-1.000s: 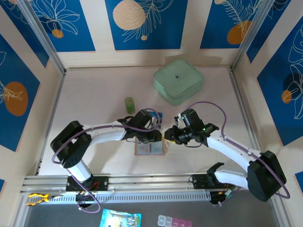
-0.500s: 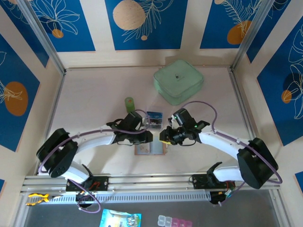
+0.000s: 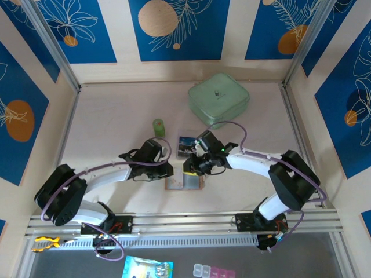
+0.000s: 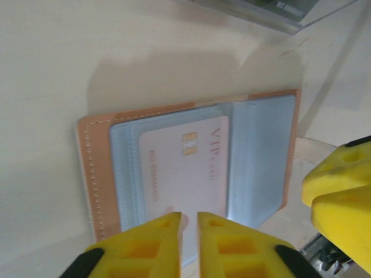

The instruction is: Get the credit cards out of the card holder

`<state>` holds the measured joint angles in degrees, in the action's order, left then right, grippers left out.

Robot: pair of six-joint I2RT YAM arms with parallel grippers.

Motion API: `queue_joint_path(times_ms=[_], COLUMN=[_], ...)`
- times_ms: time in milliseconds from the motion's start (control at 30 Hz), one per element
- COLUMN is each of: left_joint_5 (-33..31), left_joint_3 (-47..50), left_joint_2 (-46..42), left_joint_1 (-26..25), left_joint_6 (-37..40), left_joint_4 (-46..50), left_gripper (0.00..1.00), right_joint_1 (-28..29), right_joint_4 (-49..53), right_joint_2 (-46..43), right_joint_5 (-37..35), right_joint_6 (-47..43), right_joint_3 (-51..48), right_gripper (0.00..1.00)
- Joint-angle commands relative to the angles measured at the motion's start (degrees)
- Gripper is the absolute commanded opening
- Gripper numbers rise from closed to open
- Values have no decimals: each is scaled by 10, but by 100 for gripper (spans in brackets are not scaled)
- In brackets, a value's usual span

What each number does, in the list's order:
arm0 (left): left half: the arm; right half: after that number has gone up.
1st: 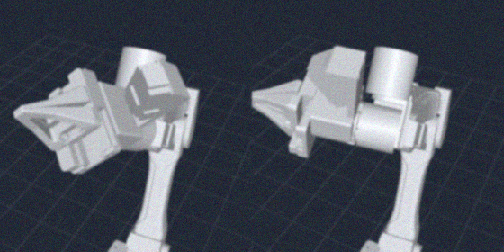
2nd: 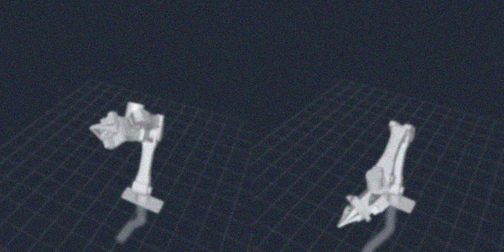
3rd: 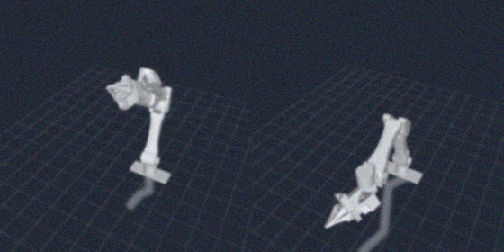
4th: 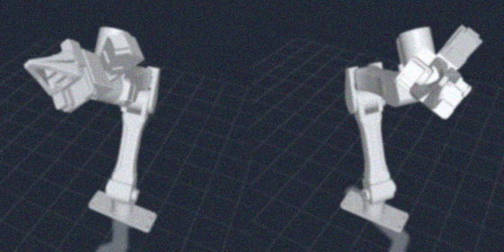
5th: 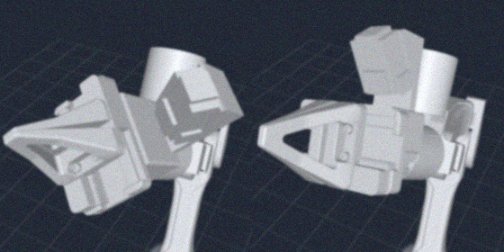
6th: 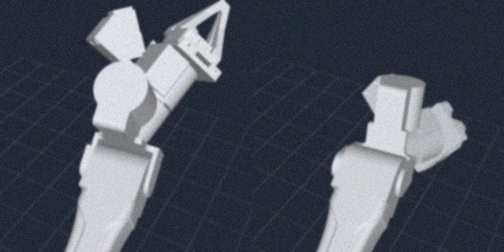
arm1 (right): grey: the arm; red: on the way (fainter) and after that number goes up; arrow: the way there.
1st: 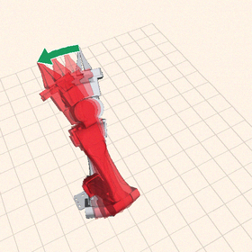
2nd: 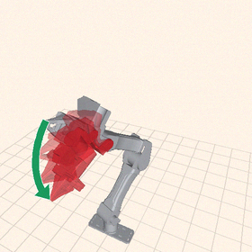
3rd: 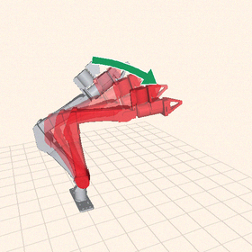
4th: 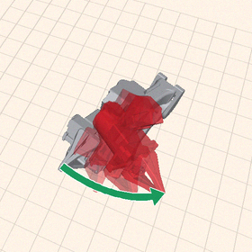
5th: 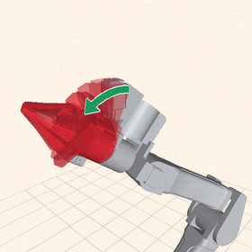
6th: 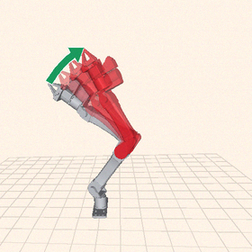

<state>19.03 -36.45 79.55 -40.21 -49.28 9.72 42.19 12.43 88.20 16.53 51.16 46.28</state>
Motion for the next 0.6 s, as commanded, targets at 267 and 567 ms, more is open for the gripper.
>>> queue_joint_path(times_ms=[267,567], left_joint_5=[13,14], left_joint_3=[34,37], left_joint_2=[22,40], left_joint_1=[15,15], left_joint_6=[9,4], left_joint_4=[-20,-24], left_gripper=[0,0], right_joint_1=[17,18], right_joint_4=[-19,-42], right_joint_2=[65,91], right_joint_5=[11,23], right_joint_6=[4,7], right_joint_3=[28,17], right_gripper=[24,20])
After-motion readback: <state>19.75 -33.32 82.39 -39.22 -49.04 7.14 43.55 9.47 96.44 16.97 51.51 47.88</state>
